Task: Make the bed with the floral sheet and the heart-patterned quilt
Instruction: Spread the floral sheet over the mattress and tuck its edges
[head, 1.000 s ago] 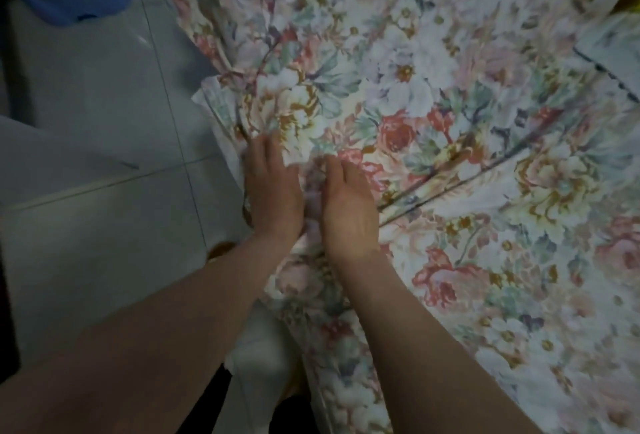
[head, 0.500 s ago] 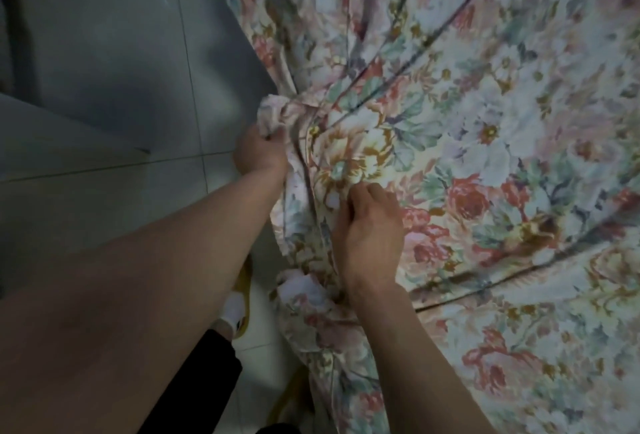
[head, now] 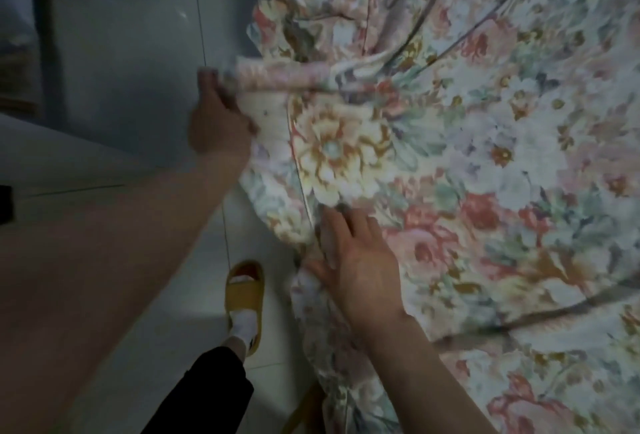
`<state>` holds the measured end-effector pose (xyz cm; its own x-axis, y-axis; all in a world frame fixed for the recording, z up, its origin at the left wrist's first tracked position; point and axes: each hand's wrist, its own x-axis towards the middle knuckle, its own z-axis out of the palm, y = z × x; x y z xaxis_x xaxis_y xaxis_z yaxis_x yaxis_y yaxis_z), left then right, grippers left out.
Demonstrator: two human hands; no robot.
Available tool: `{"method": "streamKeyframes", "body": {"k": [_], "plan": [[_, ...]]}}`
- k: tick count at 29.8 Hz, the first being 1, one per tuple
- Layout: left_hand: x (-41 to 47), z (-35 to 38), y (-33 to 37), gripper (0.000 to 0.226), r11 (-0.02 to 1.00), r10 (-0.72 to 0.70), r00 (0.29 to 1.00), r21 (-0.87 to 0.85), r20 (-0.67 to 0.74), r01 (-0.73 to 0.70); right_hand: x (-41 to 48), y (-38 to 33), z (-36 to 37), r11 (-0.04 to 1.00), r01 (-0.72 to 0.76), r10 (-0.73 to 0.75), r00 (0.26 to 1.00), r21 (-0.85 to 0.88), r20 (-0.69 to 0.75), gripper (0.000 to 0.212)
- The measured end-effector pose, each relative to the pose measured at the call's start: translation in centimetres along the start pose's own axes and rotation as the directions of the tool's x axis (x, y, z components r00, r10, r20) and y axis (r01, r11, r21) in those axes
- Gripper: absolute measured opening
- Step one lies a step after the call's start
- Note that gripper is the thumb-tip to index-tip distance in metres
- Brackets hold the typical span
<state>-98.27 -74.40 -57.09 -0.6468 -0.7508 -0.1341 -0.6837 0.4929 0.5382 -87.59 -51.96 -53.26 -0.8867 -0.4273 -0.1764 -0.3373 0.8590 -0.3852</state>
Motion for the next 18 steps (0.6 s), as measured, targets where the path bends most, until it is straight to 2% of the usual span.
{"method": "streamKeyframes", "body": {"k": [2, 4, 7, 8, 9, 10, 11, 12, 13, 14, 16, 18], "plan": [[3.2, -1.6, 1.7, 0.042, 0.992, 0.089, 0.995, 0.092, -0.04, -0.085, 0.1, 0.3, 0.2, 0.996, 0.057, -0.054, 0.998, 0.073, -0.045, 0.055], [5.0, -1.7, 2.8, 0.04, 0.976, 0.145, 0.989, 0.167, -0.022, -0.14, 0.3, 0.5, 0.2, 0.988, 0.072, -0.057, 0.992, 0.14, -0.111, 0.046], [5.2, -0.1, 3.1, 0.04, 0.993, 0.083, 0.996, 0.083, -0.041, -0.08, 0.7, 1.4, -0.5, 0.977, 0.033, 0.015, 0.974, 0.209, -0.226, 0.041], [4.6, 0.4, 3.1, 0.044, 0.998, 0.041, 0.993, 0.056, -0.109, -0.035, 0.8, 1.7, -0.7, 0.977, 0.007, 0.051, 0.963, 0.214, -0.263, 0.04], [3.5, 0.7, 3.4, 0.051, 0.997, 0.062, 0.982, 0.06, -0.179, -0.052, 0.8, 2.0, -1.0, 0.976, -0.029, 0.094, 0.95, 0.214, -0.298, 0.04], [1.8, 1.1, 3.6, 0.059, 0.977, 0.203, 0.958, 0.1, -0.201, -0.186, 0.8, 2.2, -1.4, 0.977, -0.073, 0.138, 0.933, 0.201, -0.333, 0.041], [-0.6, 1.3, 4.6, 0.064, 0.912, 0.408, 0.903, 0.102, -0.138, -0.397, 0.9, 2.6, -1.7, 0.976, -0.117, 0.179, 0.913, 0.186, -0.366, 0.043], [-3.3, 1.6, 5.7, 0.065, 0.792, 0.609, 0.793, 0.068, -0.014, -0.607, 1.0, 3.0, -1.8, 0.97, -0.156, 0.22, 0.891, 0.188, -0.397, 0.045], [-6.6, 1.9, 7.0, 0.061, 0.65, 0.753, 0.646, 0.007, 0.123, -0.76, 0.9, 3.9, -1.9, 0.959, -0.207, 0.273, 0.857, 0.191, -0.437, 0.048], [-9.9, 2.1, 7.9, 0.053, 0.527, 0.834, 0.502, -0.062, 0.229, -0.848, 0.6, 4.7, -2.1, 0.937, -0.268, 0.344, 0.818, 0.223, -0.462, 0.05], [-16.3, 3.5, 8.3, 0.046, 0.3, 0.879, 0.21, -0.153, 0.428, -0.942, -1.0, 6.5, -2.0, 0.861, -0.432, 0.505, 0.67, 0.269, -0.543, 0.049], [-19.0, 5.8, 6.7, 0.053, 0.041, 0.769, -0.055, -0.135, 0.637, -0.99, -3.1, 7.5, -0.4, 0.754, -0.6, 0.632, 0.553, 0.267, -0.542, 0.047]]}}
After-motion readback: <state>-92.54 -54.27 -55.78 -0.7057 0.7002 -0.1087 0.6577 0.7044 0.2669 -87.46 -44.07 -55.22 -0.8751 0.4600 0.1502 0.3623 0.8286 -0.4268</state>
